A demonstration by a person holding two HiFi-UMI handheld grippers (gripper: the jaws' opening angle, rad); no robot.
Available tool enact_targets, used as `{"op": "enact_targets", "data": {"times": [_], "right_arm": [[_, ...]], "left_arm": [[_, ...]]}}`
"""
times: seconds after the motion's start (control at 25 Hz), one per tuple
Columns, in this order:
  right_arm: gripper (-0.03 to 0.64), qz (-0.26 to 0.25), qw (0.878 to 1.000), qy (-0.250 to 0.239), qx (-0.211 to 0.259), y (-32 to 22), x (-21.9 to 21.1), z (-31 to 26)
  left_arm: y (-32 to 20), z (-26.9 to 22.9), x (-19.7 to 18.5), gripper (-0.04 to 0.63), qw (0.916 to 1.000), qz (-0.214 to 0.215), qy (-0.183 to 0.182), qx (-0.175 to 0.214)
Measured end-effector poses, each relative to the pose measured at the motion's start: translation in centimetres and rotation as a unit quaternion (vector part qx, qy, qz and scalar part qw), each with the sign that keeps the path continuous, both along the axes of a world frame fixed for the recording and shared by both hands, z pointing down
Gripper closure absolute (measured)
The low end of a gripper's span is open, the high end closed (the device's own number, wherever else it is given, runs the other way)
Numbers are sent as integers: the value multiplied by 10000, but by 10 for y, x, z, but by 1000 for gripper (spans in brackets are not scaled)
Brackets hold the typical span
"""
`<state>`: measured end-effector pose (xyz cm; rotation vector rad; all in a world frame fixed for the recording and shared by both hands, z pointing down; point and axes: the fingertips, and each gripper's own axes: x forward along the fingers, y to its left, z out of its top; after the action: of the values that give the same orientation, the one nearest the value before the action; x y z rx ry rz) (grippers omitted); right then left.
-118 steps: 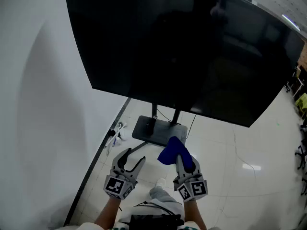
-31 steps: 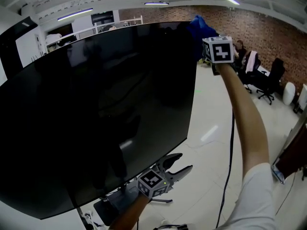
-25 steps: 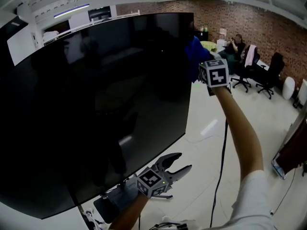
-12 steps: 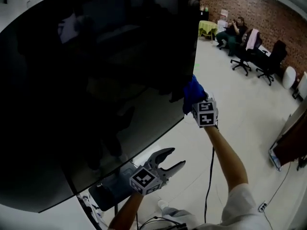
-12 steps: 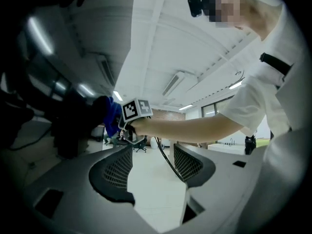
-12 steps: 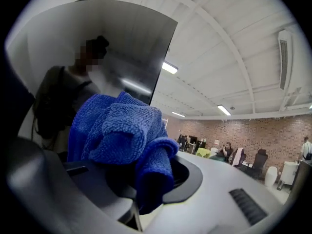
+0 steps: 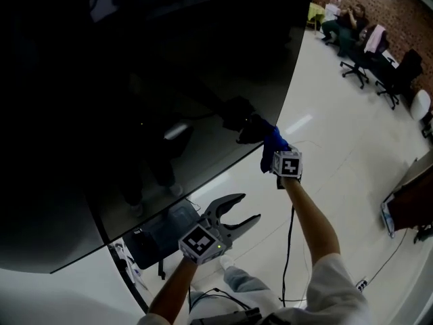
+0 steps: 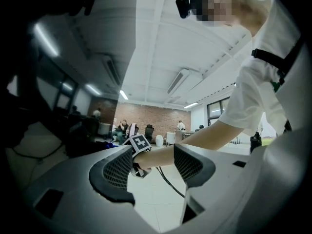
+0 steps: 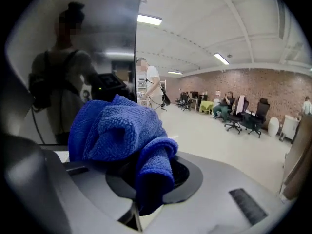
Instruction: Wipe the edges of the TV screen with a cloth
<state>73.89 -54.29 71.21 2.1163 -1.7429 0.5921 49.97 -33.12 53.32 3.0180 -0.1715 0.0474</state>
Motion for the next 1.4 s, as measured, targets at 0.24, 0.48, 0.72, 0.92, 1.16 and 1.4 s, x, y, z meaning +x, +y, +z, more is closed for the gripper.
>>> {"op": "enact_targets", "data": {"times": [0.24,0.48,0.72,0.92,1.16,1.4], "right_arm": [[535,225,9985,-504,-44,2,-26,37],[541,-289,9967,-755,-94,2,-93,48],[541,-808,9907,-1073,196,11,-196,18],[543,-862,9873,-1315,216,37,-265,14],[541,-1398,9775,-1576,129,60,-362,9],[542,-1956,9676,-1597,6,88,-435,5]], "left_arm": [[1,21,-39,351,9990,-359,-107,-250],[3,25,-80,351,9974,-616,-165,-344],[16,9,-128,351,9956,-893,-157,-223],[24,7,-185,351,9919,-1264,-100,-81],[22,-1,-265,351,9817,-1903,32,-50],[34,0,-322,354,9716,-2366,55,56]]}}
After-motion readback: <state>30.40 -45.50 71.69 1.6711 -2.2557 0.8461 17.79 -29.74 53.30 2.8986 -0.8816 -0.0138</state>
